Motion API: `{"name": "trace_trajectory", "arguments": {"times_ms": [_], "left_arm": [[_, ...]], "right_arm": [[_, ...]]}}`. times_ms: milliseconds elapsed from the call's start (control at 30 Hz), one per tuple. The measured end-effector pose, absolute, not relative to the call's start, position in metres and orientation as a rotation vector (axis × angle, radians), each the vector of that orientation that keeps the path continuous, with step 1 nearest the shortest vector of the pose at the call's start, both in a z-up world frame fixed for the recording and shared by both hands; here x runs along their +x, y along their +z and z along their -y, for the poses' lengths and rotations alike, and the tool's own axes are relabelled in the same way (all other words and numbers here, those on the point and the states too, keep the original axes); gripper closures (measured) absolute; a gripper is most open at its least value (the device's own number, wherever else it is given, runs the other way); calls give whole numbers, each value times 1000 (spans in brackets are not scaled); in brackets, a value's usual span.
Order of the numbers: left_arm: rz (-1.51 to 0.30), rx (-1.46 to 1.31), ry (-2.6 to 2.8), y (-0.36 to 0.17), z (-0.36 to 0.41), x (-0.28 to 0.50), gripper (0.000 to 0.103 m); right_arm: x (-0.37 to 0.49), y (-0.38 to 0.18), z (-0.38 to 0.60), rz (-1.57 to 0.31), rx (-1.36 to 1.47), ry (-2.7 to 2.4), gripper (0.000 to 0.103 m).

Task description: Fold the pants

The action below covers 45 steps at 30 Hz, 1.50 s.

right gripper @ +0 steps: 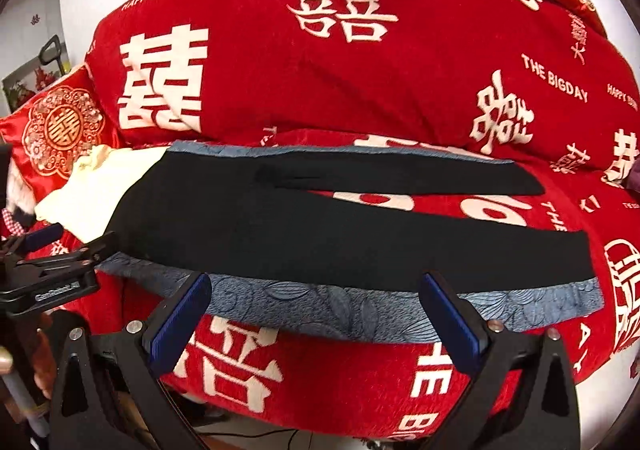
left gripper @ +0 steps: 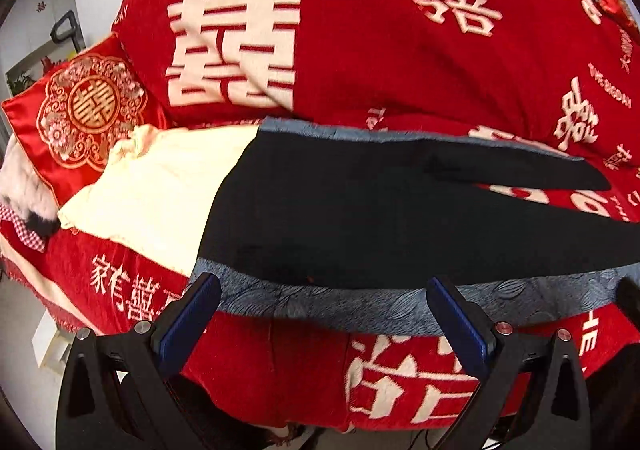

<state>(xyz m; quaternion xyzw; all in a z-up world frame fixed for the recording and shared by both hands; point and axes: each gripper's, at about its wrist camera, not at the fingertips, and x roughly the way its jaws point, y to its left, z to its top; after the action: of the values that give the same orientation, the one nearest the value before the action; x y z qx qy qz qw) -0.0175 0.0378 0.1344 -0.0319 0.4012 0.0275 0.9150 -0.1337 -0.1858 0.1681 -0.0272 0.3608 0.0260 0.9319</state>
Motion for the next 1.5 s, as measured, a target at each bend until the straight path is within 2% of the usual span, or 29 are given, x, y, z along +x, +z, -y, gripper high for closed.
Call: {"name": "trace_trajectory", "arguments": {"times_ms": [133, 233, 300, 433, 533, 633, 800, 1000, 1133, 1200, 1233, 1267, 1300, 1367, 1400, 1500], "left_arm": [[-879, -94, 55, 122, -51, -9, 0], [-937, -92, 46, 112, -53, 0, 0], [-958, -95, 9, 109, -54, 10, 0], [-981, -158, -11, 107, -64, 42, 0], [-1068, -212, -8, 90, -71, 82, 0], [-1118, -249, -16, 75, -76, 104, 0], [-1151, -221, -8, 57, -71, 121, 0], [-1153, -148, -28, 48, -63, 130, 0], [-1150, -168, -37, 48, -65, 136, 0], [-1145, -182, -46, 49, -66, 139, 0], [-1148, -188, -48, 50, -67, 140, 0], [-1150, -199, -50, 50, -69, 141, 0], [-1148, -214, -53, 51, -70, 142, 0], [-1144, -256, -60, 55, -75, 146, 0], [-1140, -286, -71, 58, -78, 147, 0], [-1122, -388, -88, 69, -91, 151, 0]], "right_arm": [[-134, 168, 182, -715, -86, 39, 0], [-110, 144, 188, -880, -121, 48, 0], [-93, 147, 193, -920, -115, 67, 0], [-56, 223, 193, -714, -5, 245, 0], [-8, 239, 191, -581, 82, 525, 0], [76, 208, 169, -772, -122, 534, 0], [202, 140, 134, -996, -263, 661, 0], [284, 69, 86, -1127, -417, 746, 0], [330, 15, 65, -1349, -433, 734, 0], [337, -3, 60, -1390, -452, 788, 0], [333, -2, 54, -1351, -505, 822, 10], [328, 1, 51, -1344, -516, 878, 28], [323, 4, 48, -1368, -492, 940, 71], [305, 14, 42, -1310, -573, 927, 81], [295, 19, 41, -1276, -623, 924, 91], [269, 48, 45, -1179, -615, 892, 91]]}}
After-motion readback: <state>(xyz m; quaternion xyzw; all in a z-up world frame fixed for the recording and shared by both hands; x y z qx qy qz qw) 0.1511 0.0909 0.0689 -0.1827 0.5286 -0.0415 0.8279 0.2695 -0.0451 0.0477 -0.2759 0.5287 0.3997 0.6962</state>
